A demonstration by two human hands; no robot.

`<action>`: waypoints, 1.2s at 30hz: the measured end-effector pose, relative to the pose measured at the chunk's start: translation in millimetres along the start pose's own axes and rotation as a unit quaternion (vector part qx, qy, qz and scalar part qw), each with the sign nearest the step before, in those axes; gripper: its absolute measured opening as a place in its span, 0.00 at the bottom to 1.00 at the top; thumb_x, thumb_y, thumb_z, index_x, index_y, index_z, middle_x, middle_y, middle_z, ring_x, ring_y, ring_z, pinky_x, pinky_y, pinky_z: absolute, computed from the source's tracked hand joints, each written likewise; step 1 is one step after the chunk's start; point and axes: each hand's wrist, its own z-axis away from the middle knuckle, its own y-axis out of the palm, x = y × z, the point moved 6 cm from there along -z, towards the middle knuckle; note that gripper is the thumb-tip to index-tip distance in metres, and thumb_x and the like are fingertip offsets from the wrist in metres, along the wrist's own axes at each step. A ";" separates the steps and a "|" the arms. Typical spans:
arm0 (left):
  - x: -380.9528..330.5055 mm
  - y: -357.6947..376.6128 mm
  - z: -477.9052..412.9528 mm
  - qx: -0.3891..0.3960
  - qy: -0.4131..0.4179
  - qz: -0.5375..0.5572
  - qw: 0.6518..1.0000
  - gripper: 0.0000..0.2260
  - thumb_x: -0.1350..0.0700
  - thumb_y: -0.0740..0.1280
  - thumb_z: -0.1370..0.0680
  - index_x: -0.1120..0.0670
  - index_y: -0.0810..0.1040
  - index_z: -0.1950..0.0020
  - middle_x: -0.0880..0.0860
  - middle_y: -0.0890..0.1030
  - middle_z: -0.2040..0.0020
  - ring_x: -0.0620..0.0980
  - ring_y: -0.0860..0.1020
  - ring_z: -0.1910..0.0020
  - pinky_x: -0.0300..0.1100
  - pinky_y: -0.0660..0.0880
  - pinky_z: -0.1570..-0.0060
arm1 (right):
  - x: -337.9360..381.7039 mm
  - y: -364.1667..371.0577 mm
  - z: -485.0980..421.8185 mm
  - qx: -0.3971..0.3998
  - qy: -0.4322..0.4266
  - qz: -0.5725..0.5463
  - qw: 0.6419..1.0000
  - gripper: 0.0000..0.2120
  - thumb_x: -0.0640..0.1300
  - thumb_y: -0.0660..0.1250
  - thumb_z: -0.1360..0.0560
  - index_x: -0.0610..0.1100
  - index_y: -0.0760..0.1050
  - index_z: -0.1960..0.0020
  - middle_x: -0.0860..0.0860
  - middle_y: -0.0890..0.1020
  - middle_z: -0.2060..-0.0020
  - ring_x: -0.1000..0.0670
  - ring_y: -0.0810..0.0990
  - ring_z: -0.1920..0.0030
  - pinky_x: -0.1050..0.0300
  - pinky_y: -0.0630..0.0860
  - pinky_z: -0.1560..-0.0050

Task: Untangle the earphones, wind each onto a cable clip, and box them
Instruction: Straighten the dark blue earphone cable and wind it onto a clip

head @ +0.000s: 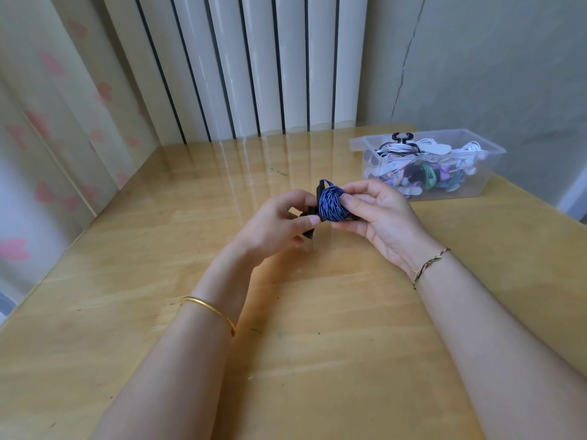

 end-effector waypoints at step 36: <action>-12.2 -3.5 -2.5 -0.063 -0.073 0.017 0.995 0.18 0.51 0.74 0.31 0.64 0.78 0.50 0.58 0.84 0.54 0.50 0.81 0.62 0.53 0.78 0.46 | -3.1 14.5 7.3 -0.093 -0.053 0.060 0.992 0.04 0.31 0.66 0.25 0.38 0.74 0.55 0.43 0.81 0.62 0.50 0.83 0.63 0.57 0.81 0.64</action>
